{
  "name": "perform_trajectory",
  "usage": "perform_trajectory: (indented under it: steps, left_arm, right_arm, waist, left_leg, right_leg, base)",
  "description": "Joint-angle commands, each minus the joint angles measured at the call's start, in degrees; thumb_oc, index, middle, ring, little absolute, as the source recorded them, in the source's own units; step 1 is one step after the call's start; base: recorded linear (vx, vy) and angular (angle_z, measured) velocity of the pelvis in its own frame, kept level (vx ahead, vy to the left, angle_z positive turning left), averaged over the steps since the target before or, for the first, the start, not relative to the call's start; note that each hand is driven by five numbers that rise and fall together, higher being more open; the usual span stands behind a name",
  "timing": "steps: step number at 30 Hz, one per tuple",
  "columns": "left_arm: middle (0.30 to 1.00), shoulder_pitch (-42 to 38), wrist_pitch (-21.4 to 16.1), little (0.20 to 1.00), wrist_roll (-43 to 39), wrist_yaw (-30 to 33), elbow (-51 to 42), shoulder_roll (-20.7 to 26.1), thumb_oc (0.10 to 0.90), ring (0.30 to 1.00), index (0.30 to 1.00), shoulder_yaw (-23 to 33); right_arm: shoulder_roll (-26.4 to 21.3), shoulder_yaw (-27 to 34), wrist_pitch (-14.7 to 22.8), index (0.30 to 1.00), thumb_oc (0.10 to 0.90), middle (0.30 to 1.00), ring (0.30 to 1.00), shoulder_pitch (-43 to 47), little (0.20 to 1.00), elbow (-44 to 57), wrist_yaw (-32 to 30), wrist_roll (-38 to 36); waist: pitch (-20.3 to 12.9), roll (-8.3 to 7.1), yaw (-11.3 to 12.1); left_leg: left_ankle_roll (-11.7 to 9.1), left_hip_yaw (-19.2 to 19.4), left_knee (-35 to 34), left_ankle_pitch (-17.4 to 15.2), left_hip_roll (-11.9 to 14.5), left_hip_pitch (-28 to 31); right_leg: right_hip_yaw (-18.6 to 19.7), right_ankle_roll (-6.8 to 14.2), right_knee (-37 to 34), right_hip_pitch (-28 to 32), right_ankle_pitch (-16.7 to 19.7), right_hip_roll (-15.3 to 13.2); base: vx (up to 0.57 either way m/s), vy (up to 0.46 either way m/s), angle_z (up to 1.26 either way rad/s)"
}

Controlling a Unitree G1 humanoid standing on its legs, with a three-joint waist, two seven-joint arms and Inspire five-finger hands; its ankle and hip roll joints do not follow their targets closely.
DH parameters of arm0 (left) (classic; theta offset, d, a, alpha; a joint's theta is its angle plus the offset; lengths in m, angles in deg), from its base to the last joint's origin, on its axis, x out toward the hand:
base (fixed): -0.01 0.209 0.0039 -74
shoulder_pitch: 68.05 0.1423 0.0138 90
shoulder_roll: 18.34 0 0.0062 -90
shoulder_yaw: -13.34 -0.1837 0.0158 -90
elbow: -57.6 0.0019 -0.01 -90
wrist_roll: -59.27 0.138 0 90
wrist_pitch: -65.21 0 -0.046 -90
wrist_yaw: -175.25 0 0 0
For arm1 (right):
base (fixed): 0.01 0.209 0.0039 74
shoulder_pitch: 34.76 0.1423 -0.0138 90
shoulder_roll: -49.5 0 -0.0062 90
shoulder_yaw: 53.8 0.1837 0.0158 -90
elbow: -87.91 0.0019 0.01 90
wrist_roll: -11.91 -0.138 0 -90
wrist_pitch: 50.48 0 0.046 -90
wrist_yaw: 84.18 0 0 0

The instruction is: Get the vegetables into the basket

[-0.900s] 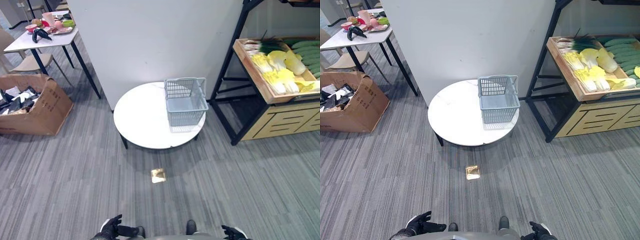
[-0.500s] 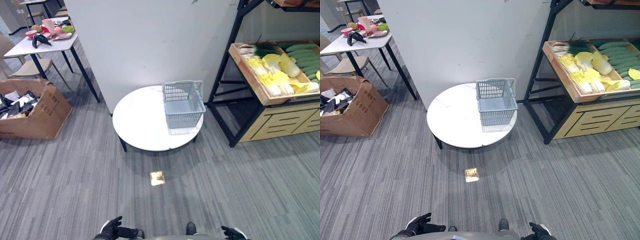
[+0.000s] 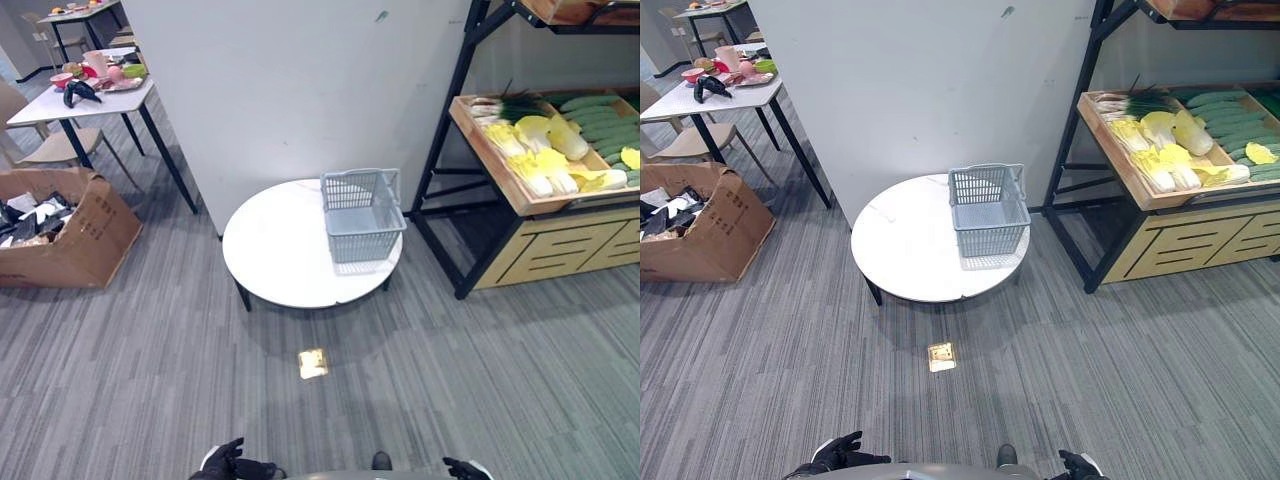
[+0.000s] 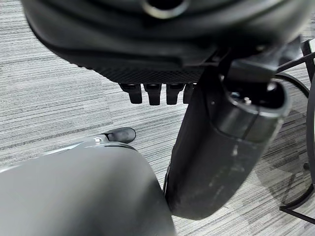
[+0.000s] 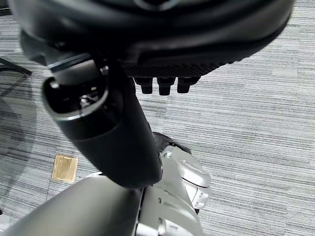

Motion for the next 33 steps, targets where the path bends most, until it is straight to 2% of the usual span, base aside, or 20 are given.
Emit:
perform_trajectory:
  steps: [1,5,9,11,12,13,14,15,16,19,20,23,24,25,27,29,33]
  left_arm:
    - [1.000,-1.1,-0.2,1.000,1.7,-0.2,2.1,-1.8,0.900,1.000,1.000,-0.8]
    - [1.000,-1.6,-0.2,1.000,1.8,0.3,2.0,-1.5,0.900,1.000,1.000,-0.9]
    - [1.000,-2.8,-0.5,1.000,-0.4,0.9,0.5,-0.5,0.900,1.000,1.000,-0.4]
    - [1.000,-3.1,-0.6,1.000,-1.0,1.2,0.5,-0.2,0.900,1.000,1.000,0.1]
    - [1.000,-3.3,-0.7,1.000,-2.0,1.4,0.2,0.1,0.900,1.000,1.000,0.9]
    - [1.000,-3.8,-1.0,1.000,-3.7,1.1,-1.3,-0.1,0.900,1.000,1.000,0.8]
    - [1.000,-4.0,-1.1,1.000,-4.7,1.0,-2.2,-0.2,0.900,1.000,1.000,0.8]
    - [1.000,-4.4,-1.2,1.000,-6.0,1.1,-2.9,-0.6,0.900,1.000,1.000,0.2]
    - [1.000,-4.4,-1.6,1.000,-6.3,0.9,-3.6,-0.5,0.900,1.000,1.000,0.0]
    - [1.000,-4.2,-1.8,1.000,-6.0,1.2,-3.9,-0.5,0.900,1.000,1.000,-0.3]
    - [1.000,-3.9,-2.1,1.000,-5.1,1.7,-3.7,-1.0,0.900,1.000,1.000,-0.9]
    - [1.000,-3.3,-2.2,1.000,-4.8,1.8,-2.9,-1.2,0.900,1.000,1.000,-0.7]
    - [1.000,-2.8,-2.2,1.000,-4.9,1.6,-2.1,-1.3,0.900,1.000,1.000,-0.3]
    - [1.000,-2.4,-1.9,1.000,-4.9,1.4,-1.6,-1.1,0.900,1.000,1.000,0.3]
    - [1.000,-2.5,-1.7,1.000,-4.0,1.4,-1.2,-0.5,0.900,1.000,1.000,0.3]
    - [1.000,-2.7,-1.6,1.000,-3.5,1.1,-1.0,0.0,0.900,1.000,1.000,0.2]
    - [1.000,-3.2,-1.7,1.000,-2.4,0.7,-2.6,0.9,0.900,1.000,1.000,-0.5]
  right_arm:
    - [2.7,-0.9,0.9,1.000,0.900,1.000,1.000,4.1,1.000,-1.4,1.1,-1.7]
    - [2.4,0.0,0.9,1.000,0.900,1.000,1.000,4.6,1.000,-1.1,0.8,-3.0]
    - [1.2,1.8,1.7,1.000,0.900,1.000,1.000,6.1,1.000,0.2,0.3,-6.8]
    - [1.0,2.0,1.9,1.000,0.900,1.000,1.000,6.1,1.000,0.3,0.1,-7.5]
    - [0.8,2.2,2.2,1.000,0.900,1.000,1.000,5.7,1.000,0.1,-0.1,-8.1]
    - [0.0,2.4,2.4,1.000,0.900,1.000,1.000,5.0,1.000,-0.3,-0.3,-8.3]
    - [-0.5,2.6,2.5,1.000,0.900,1.000,1.000,4.8,1.000,-0.2,-0.4,-8.3]
    - [-1.4,2.6,2.3,1.000,0.900,1.000,1.000,5.1,1.000,-0.7,-0.8,-8.0]
    - [-2.0,2.8,2.3,1.000,0.900,1.000,1.000,5.0,1.000,-0.8,-0.8,-7.8]
    - [-2.2,2.7,2.3,1.000,0.900,1.000,1.000,5.1,1.000,-0.9,-0.8,-7.8]
    - [-2.3,2.6,2.3,1.000,0.900,1.000,1.000,5.0,1.000,-0.5,-1.1,-7.6]
    - [-2.1,2.4,2.5,1.000,0.900,1.000,1.000,5.2,1.000,-1.2,-1.2,-7.2]
    - [-2.0,2.6,2.7,1.000,0.900,1.000,1.000,5.0,1.000,-1.5,-1.0,-7.1]
    - [-1.7,2.7,2.7,1.000,0.900,1.000,1.000,4.8,1.000,-1.3,-0.8,-7.1]
    - [-0.8,2.6,2.6,1.000,0.900,1.000,1.000,4.3,1.000,-0.8,-0.5,-7.1]
    - [-0.2,2.2,2.5,1.000,0.900,1.000,1.000,3.9,1.000,-0.9,-0.1,-6.7]
    - [0.5,1.0,2.2,1.000,0.900,1.000,1.000,4.0,1.000,0.2,0.6,-5.4]
  waist:
    - [4.1,-2.37,-0.3]
    - [4.5,-2.22,-0.4]
    - [7.3,-1.60,-1.1]
    - [7.7,-1.90,-1.4]
    - [8.2,-2.39,-1.4]
    - [9.7,-2.76,-1.0]
    - [10.6,-3.07,-0.8]
    - [12.0,-3.32,0.0]
    - [11.8,-2.86,0.1]
    - [11.7,-2.73,0.4]
    - [11.1,-1.06,1.0]
    - [10.4,-0.59,2.9]
    - [10.0,-0.81,3.2]
    - [9.1,-1.10,3.1]
    - [7.8,-2.36,2.9]
    - [7.0,-3.52,2.7]
    - [6.4,-5.25,2.7]
  left_leg:
    - [2.1,-0.6,0.4,-1.0,-0.8,0.9]
    - [2.0,-0.4,0.4,-0.8,-0.6,0.4]
    - [1.7,-0.6,3.1,-0.4,1.4,-2.1]
    - [1.2,-0.6,5.9,-0.9,2.4,-3.0]
    - [0.4,-0.9,11.9,-0.8,3.7,-4.6]
    - [-0.5,-2.4,21.4,3.1,4.2,-9.0]
    - [-0.5,-3.8,27.4,4.7,3.7,-11.9]
    - [0.1,-7.0,30.7,4.8,-0.1,-15.6]
    - [0.7,-5.7,25.9,3.6,-2.5,-19.7]
    - [1.2,-4.3,22.6,3.5,-2.2,-20.2]
    - [0.6,-1.4,13.3,8.8,0.0,-23.1]
    - [0.1,-4.0,6.0,11.6,-0.9,-22.6]
    - [0.1,-4.6,6.1,12.1,-1.1,-22.2]
    - [1.1,-4.3,5.8,10.5,-1.3,-20.9]
    - [2.4,-2.4,7.2,9.7,-2.0,-20.3]
    - [3.7,-1.6,8.0,8.1,-3.1,-19.4]
    - [6.1,-0.7,10.1,4.4,-5.5,-18.4]
  right_leg:
    - [1.3,3.5,1.1,3.4,-0.6,-3.6]
    - [1.6,3.5,2.6,2.1,-1.2,-3.5]
    - [2.9,2.5,12.6,-4.4,-5.3,-1.7]
    - [3.5,1.7,13.6,-5.0,-6.0,-0.7]
    - [4.0,0.2,13.1,-4.3,-6.3,0.7]
    - [3.8,-1.8,12.1,-2.4,-6.5,2.1]
    - [3.9,-2.7,12.0,-1.9,-6.7,2.6]
    - [3.9,-3.1,12.0,-1.2,-7.0,2.3]
    - [4.0,-2.7,10.9,0.1,-7.4,2.5]
    - [4.4,-2.4,10.3,1.0,-7.8,2.6]
    - [4.8,-2.0,9.0,3.2,-9.0,4.0]
    - [6.5,-1.3,7.6,7.0,-10.4,4.2]
    - [7.2,-1.0,7.6,8.5,-11.2,3.8]
    - [7.8,-0.5,8.0,8.9,-11.8,3.2]
    - [8.1,0.7,10.5,8.8,-11.5,1.7]
    - [8.7,2.0,13.5,8.2,-9.5,0.4]
    - [9.8,4.1,18.6,6.3,-1.2,-1.6]
  base:
    - [0.02,-0.004,-0.05]
    - [0.01,-0.019,-0.05]
    - [-0.04,-0.111,-0.12]
    - [0.06,-0.275,-0.08]
    - [0.13,-0.418,-0.12]
    - [0.16,-0.526,-0.22]
    - [0.14,-0.407,-0.05]
    - [0.25,-0.203,0.09]
    - [0.23,-0.091,0.20]
    - [0.22,0.037,-0.17]
    - [0.37,0.115,-0.85]
    - [0.40,0.136,-0.30]
    - [0.42,0.193,-0.48]
    - [0.42,0.202,-0.65]
    - [0.39,0.219,-0.70]
    - [0.34,0.226,-0.46]
    - [0.26,0.197,-0.09]
